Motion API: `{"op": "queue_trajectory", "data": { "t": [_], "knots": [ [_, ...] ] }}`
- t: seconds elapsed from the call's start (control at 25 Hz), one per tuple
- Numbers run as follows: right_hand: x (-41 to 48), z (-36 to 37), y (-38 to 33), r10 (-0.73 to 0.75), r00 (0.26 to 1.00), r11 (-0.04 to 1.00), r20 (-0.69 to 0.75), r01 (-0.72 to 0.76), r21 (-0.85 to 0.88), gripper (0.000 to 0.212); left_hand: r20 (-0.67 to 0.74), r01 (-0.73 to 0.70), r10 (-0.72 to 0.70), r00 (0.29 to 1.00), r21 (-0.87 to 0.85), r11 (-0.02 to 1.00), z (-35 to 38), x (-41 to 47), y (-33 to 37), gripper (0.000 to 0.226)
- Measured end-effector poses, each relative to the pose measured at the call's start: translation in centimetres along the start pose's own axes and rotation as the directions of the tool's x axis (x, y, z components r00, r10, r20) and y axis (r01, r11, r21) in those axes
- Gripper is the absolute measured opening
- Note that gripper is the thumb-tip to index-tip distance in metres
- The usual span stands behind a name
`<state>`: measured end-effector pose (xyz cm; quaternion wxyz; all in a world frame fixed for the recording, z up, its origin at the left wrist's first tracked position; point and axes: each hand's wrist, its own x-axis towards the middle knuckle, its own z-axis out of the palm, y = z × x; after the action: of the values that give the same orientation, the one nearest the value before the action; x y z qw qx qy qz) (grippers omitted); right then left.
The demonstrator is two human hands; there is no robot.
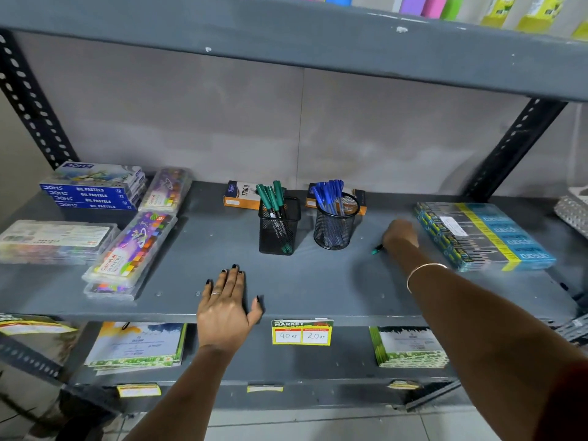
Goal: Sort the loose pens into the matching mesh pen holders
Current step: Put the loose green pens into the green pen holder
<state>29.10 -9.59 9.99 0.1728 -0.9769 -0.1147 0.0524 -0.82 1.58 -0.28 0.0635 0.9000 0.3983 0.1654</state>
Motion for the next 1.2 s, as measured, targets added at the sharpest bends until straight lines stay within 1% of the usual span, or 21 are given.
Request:
{"op": "queue_trajectory", "data": {
  "t": [0.08,0.24,0.32,0.4,0.48,0.56,0.6,0.68,0.72,0.8,0.84,0.88,0.96,1.12,1.2],
  "knots": [
    [-0.3,0.7,0.5,0.035,0.997,0.999,0.062,-0.035,0.009,0.036,-0.007,-0.004,0.004,1.0,-0.008,1.0,-0.1,0.0,0.1,0.063],
    [-0.8,0.9,0.6,0.054,0.997,0.997,0.058,-0.057,0.053,0.039,-0.005,0.005,-0.005,1.0,-0.006,1.0,-0.1,-0.1,0.0,0.064],
    [-0.8,0.2,0.2,0.071,0.997,0.988,0.023,-0.074,0.137,0.037,-0.005,0.011,-0.011,1.0,-0.002,1.0,-0.2,-0.1,0.1,0.064],
    [-0.8,-1.1,-0.9,0.079,0.995,0.959,-0.059,-0.059,0.277,0.032,0.002,0.014,-0.014,1.0,0.004,1.0,-0.2,-0.1,0.2,0.065],
    [-1.1,-2.9,-3.2,0.059,0.984,0.916,-0.169,0.014,0.4,0.03,0.008,0.017,-0.017,1.0,0.012,1.0,-0.2,-0.1,0.2,0.066],
    [-2.0,-4.6,-6.8,-0.04,0.965,0.856,-0.258,0.166,0.489,0.028,0.01,0.018,-0.018,1.0,0.025,1.0,-0.2,-0.1,0.1,0.066],
    [-2.6,-5.1,-8.7,-0.111,0.949,0.828,-0.294,0.252,0.501,0.027,0.008,0.018,-0.019,1.0,0.026,0.999,-0.2,-0.1,0.1,0.066],
    [-4.1,-5.3,-12.1,-0.253,0.916,0.798,-0.311,0.379,0.468,0.024,0.009,0.02,-0.02,1.0,0.02,1.0,-0.3,-0.2,0.2,0.065],
    [-4.7,-4.9,-13.5,-0.324,0.905,0.797,-0.275,0.418,0.437,0.024,0.011,0.02,-0.02,1.0,0.013,1.0,-0.3,-0.2,0.2,0.065],
    [-5.7,-3.1,-15.5,-0.445,0.885,0.821,-0.138,0.464,0.332,0.021,0.01,0.022,-0.022,1.0,0.004,1.0,-0.3,-0.2,0.2,0.065],
    [-6.1,-2.1,-16.3,-0.481,0.875,0.839,-0.06,0.479,0.257,0.02,0.009,0.02,-0.02,1.0,0.002,1.0,-0.3,-0.2,0.2,0.065],
    [-6.4,-1.3,-16.9,-0.498,0.867,0.852,-0.001,0.49,0.184,0.02,0.006,0.017,-0.017,1.0,-0.001,1.0,-0.3,-0.2,0.2,0.064],
    [-7.0,-0.3,-17.9,-0.511,0.858,0.858,0.058,0.505,0.095,0.02,0.0,0.011,-0.011,1.0,-0.01,1.0,-0.3,-0.1,0.1,0.064],
    [-7.5,0.7,-18.1,-0.525,0.845,0.851,0.101,0.521,0.063,0.024,-0.018,0.001,-0.002,1.0,-0.033,0.999,-0.4,-0.2,0.1,0.063],
    [-7.6,1.5,-17.6,-0.521,0.84,0.852,0.15,0.522,0.034,0.027,-0.021,0.004,-0.005,1.0,-0.046,0.999,-0.3,-0.2,0.2,0.062]
  ]
}}
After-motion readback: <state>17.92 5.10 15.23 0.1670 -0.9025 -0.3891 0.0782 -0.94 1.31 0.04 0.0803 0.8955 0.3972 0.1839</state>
